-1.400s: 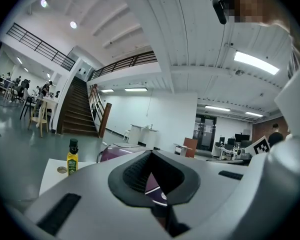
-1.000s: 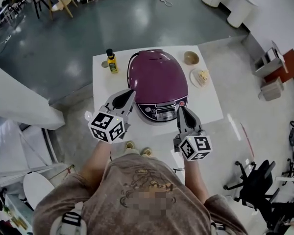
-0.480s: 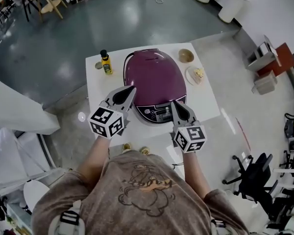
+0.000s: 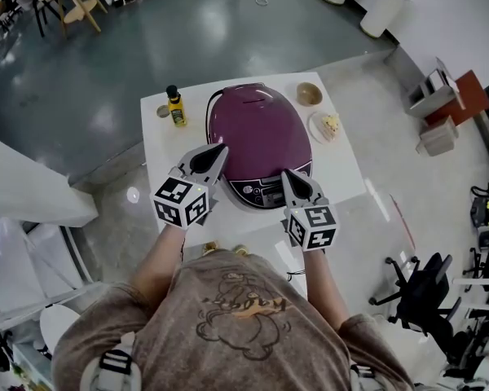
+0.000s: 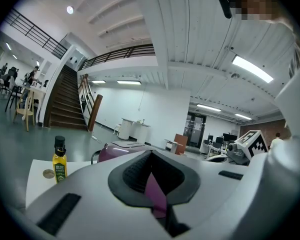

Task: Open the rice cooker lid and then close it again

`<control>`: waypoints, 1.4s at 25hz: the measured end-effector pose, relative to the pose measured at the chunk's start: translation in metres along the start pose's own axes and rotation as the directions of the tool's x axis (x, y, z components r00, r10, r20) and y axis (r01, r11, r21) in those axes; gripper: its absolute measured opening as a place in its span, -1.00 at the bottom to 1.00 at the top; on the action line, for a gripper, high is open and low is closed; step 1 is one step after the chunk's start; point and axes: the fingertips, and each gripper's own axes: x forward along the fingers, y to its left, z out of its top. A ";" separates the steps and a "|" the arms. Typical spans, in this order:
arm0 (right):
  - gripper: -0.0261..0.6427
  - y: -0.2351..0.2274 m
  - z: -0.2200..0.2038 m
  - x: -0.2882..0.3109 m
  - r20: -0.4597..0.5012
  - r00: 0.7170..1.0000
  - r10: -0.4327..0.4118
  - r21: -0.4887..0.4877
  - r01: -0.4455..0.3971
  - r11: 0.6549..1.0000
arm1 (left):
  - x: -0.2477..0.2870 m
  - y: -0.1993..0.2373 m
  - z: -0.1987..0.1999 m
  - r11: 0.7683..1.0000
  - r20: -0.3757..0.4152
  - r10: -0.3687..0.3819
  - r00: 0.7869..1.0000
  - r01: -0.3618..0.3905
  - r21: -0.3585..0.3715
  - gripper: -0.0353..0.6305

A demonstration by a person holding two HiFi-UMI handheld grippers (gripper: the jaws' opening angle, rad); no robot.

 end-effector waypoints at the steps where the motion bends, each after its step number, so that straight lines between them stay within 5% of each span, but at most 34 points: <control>1: -0.92 0.000 -0.001 0.000 -0.008 1.000 0.000 -0.002 0.000 1.000 | 0.000 0.000 -0.001 1.000 -0.003 -0.001 1.000 0.001 0.000 -0.83; 35: -0.91 0.011 -0.009 -0.003 -0.008 0.999 0.037 -0.113 -0.038 0.993 | 0.006 -0.010 -0.014 0.999 -0.044 -0.012 0.999 0.013 0.031 -0.83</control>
